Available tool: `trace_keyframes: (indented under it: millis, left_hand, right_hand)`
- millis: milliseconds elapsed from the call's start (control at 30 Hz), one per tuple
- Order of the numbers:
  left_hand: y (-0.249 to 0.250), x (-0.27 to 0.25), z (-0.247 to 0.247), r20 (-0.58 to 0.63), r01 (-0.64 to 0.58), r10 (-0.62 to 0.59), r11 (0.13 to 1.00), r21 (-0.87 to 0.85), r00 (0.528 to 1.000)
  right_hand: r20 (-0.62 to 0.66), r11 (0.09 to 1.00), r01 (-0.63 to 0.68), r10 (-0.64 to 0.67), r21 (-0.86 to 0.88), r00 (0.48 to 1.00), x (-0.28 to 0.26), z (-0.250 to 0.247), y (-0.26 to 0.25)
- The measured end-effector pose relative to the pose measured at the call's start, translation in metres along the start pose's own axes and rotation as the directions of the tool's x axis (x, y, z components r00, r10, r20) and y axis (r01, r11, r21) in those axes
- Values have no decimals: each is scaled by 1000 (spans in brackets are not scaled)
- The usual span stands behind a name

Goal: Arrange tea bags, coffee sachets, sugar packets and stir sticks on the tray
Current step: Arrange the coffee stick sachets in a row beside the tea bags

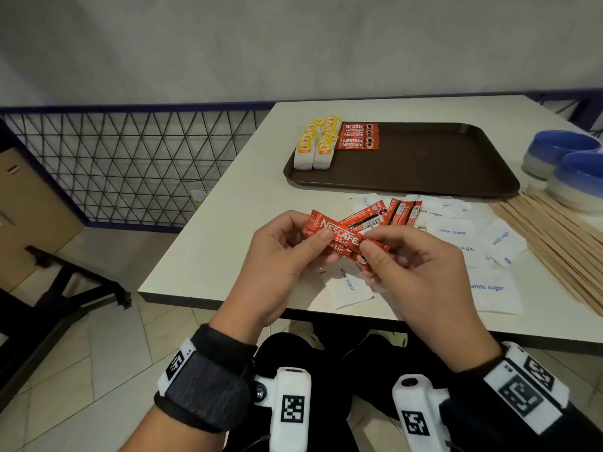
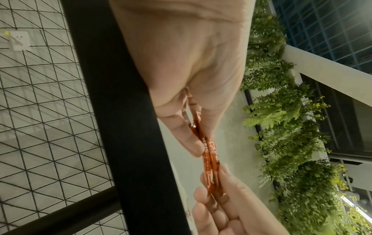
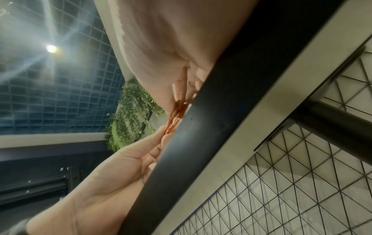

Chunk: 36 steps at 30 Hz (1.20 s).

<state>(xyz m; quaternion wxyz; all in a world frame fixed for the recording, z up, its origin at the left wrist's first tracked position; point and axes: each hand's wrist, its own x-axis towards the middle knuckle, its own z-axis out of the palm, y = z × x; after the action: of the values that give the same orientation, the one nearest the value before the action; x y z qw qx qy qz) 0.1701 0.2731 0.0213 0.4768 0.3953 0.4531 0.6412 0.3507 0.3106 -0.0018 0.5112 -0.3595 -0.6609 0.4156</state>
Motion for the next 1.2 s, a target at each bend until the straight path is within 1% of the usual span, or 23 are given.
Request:
trace_keyframes:
  millis: [233,367,467,533,633,733,867,967,1067,1200]
  left_hand:
    - [4,-1,-1,79,45,-37,994,-102,996]
    - [4,-1,-2,93,63,-52,990,-125,994]
    - [4,-1,-2,96,51,-41,993,-105,994]
    - [3,-1,-2,89,34,-26,995,-90,996]
    - [0,0,-3,82,13,-7,997,-71,997]
    - [0,0,-4,76,8,-7,1000,-17,997]
    - [1,-1,-3,74,4,-6,1000,22,997]
    - [1,-1,-2,63,7,-8,1000,21,998]
    - [2,-2,-1,55,28,-28,1000,14,998]
    - [3,-2,-2,37,51,-53,998,33,998]
  right_hand:
    - [-2,995,-7,7,95,1000,4,-7,-4]
    - [-5,994,-8,9,113,1000,5,-6,-4]
    - [4,994,-21,21,106,1000,5,-5,-4]
    - [-6,990,-30,31,139,999,5,-6,-3]
    - [-52,980,-47,58,195,997,6,-6,-3]
    - [-99,976,-62,84,207,992,6,-7,-3]
    - [-119,982,-66,88,178,989,5,-6,-5]
    - [-78,992,-47,56,116,995,2,-6,-6]
    - [-71,997,-17,22,77,997,-1,-6,-6]
    - [-86,999,-37,40,38,995,0,-6,-5]
